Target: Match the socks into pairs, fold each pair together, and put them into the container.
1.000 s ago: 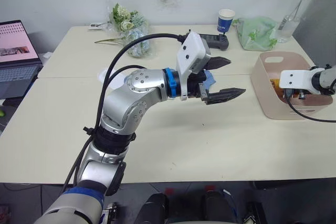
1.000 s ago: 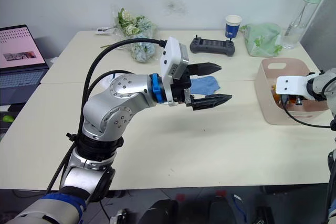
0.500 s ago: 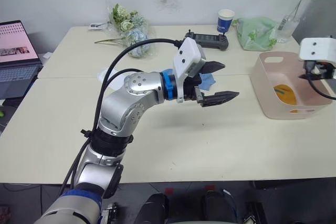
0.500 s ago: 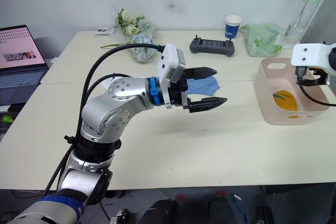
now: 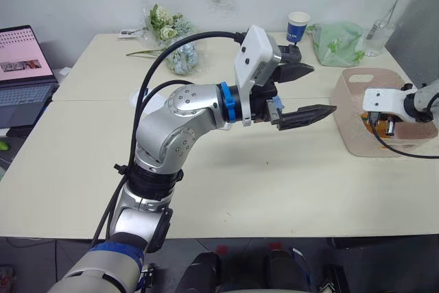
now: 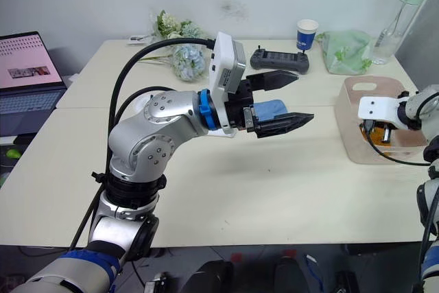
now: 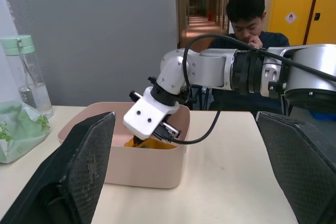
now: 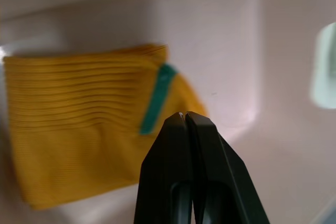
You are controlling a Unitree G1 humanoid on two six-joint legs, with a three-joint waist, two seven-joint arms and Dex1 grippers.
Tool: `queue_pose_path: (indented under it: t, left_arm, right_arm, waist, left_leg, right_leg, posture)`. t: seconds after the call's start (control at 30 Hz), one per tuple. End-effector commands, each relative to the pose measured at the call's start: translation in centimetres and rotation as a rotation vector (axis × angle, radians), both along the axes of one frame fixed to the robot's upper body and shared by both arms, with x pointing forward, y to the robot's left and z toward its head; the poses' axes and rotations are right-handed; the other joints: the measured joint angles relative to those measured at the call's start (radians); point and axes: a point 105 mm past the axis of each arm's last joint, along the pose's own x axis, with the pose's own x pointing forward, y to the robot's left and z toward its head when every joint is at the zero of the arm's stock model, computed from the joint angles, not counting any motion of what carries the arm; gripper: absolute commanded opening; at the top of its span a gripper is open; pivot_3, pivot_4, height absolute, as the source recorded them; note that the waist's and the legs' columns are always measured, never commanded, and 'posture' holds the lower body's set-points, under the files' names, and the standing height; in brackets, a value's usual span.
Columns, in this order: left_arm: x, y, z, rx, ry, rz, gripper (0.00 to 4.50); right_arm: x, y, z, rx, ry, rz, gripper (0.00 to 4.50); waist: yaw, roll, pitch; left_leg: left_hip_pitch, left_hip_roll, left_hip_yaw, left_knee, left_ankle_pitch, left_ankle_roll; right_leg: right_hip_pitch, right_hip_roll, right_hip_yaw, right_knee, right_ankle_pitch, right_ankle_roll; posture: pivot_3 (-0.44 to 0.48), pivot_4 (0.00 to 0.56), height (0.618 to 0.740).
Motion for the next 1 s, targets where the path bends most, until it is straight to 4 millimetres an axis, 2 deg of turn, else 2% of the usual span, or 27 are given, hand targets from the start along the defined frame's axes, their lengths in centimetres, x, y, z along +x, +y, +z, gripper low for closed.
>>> queue_pose_path:
  t: [0.03, 0.17, 0.37, 0.5, 0.6, 0.7, 0.8, 0.9, 1.0]
  left_arm:
    - [-0.9, -0.1, 0.3, 0.003, -0.035, -0.016, 4.50]
    - [-1.0, 0.0, 0.1, 0.005, -0.029, -0.014, 4.50]
    - [-0.5, 0.7, -0.3, 0.013, -0.023, 0.022, 4.50]
    - [0.6, 3.3, -1.1, 0.032, -0.022, 0.119, 4.50]
    - [1.7, 5.4, -1.8, 0.039, -0.026, 0.225, 4.50]
    - [3.1, 8.2, -2.6, 0.040, -0.033, 0.380, 4.50]
    - [3.8, 11.0, -3.8, 0.049, -0.018, 0.519, 4.50]
    - [3.6, 13.3, -5.8, 0.077, 0.016, 0.619, 4.50]
    - [3.0, 15.3, -7.9, 0.103, 0.057, 0.699, 4.50]
  right_arm:
    - [0.0, -0.5, -0.1, 0.005, -0.017, -0.023, 0.03]
    - [-0.1, -0.6, -0.6, 0.049, -0.009, -0.044, 0.03]
    - [0.2, -0.5, 2.1, 0.071, -0.088, -0.034, 0.03]
    - [1.0, -0.3, 7.5, 0.012, -0.282, 0.003, 0.03]
    - [1.8, 0.8, 10.2, -0.032, -0.423, 0.058, 0.03]
    - [2.7, 4.7, 11.9, 0.153, -0.540, 0.159, 0.03]
    - [2.6, 10.1, 12.0, 0.515, -0.553, 0.250, 0.59]
    - [1.3, 14.9, 11.6, 0.886, -0.513, 0.258, 1.56]
    - [-0.7, 18.2, 9.4, 1.068, -0.427, 0.245, 2.66]
  waist:
    - [0.000, 0.000, 0.000]
    - [0.001, 0.000, 0.000]
    - [0.000, 0.000, 0.000]
    - [-0.004, 0.000, 0.000]
    - [-0.011, 0.001, 0.000]
    - [-0.019, 0.000, 0.000]
    - [-0.024, 0.000, -0.001]
    - [-0.022, 0.000, -0.001]
    - [-0.013, 0.000, 0.000]
  left_leg:
    - [0.000, 0.000, 0.000, 0.000, 0.000, 0.000]
    - [0.000, 0.000, 0.000, 0.000, 0.000, 0.000]
    - [0.000, 0.000, 0.001, 0.000, 0.000, 0.000]
    - [0.000, 0.000, 0.002, 0.000, 0.000, 0.000]
    - [0.000, 0.000, 0.002, -0.001, 0.000, 0.000]
    - [0.000, 0.001, 0.002, -0.001, 0.000, 0.000]
    - [0.001, 0.003, 0.002, -0.001, 0.000, 0.000]
    - [0.000, 0.004, 0.000, 0.000, 0.000, 0.000]
    - [-0.001, 0.006, -0.002, 0.000, 0.000, -0.001]
  right_leg:
    - [0.000, 0.000, 0.000, 0.000, 0.000, 0.000]
    - [0.000, 0.000, 0.000, 0.000, 0.000, 0.000]
    - [0.000, 0.000, 0.001, 0.000, 0.000, 0.000]
    - [-0.002, 0.000, 0.003, 0.000, 0.000, 0.000]
    - [-0.002, 0.000, 0.003, 0.001, 0.000, 0.000]
    - [-0.002, 0.001, 0.003, 0.000, 0.000, 0.000]
    - [-0.002, 0.002, 0.003, 0.000, 0.001, 0.000]
    - [-0.002, 0.004, 0.003, 0.000, 0.001, 0.000]
    - [-0.004, 0.006, 0.002, 0.001, 0.001, -0.001]
  posture:
    - [0.000, 0.150, 0.740]
    - [0.000, 0.150, 0.740]
    - [0.000, 0.150, 0.740]
    - [0.000, 0.150, 0.740]
    - [0.000, 0.150, 0.740]
    - [0.000, 0.150, 0.740]
    - [0.000, 0.150, 0.740]
    - [0.000, 0.150, 0.740]
    - [0.000, 0.150, 0.740]
